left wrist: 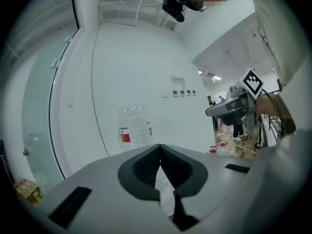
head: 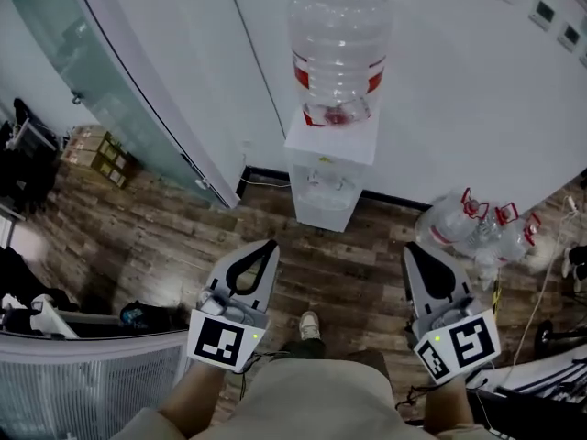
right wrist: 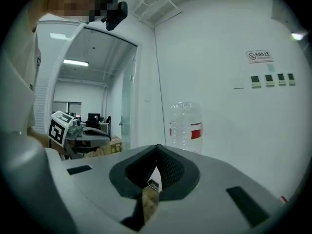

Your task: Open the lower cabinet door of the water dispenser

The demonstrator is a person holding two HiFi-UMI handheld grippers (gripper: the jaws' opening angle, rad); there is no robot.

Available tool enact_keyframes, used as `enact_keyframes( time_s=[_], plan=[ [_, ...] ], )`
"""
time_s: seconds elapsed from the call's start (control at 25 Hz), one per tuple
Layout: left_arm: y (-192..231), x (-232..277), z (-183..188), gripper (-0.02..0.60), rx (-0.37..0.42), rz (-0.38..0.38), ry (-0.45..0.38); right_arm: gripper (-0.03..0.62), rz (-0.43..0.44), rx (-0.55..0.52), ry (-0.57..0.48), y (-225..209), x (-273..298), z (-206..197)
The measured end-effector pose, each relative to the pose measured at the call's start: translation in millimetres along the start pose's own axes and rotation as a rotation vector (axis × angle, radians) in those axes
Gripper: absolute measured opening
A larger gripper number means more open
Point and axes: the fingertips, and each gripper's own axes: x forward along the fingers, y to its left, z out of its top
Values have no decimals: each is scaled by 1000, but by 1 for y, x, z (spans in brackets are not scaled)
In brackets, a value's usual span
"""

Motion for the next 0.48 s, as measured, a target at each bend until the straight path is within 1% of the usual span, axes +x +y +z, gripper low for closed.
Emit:
enact_keyframes(
  time_s=[0.2,0.48],
  plan=[
    [21,27,-7,5,-10,-17,4,6,-11,3,8,-13,32,2],
    [31,53,-9,6,-19,7,3,6,4,-9,10,-37,54,1]
  ],
)
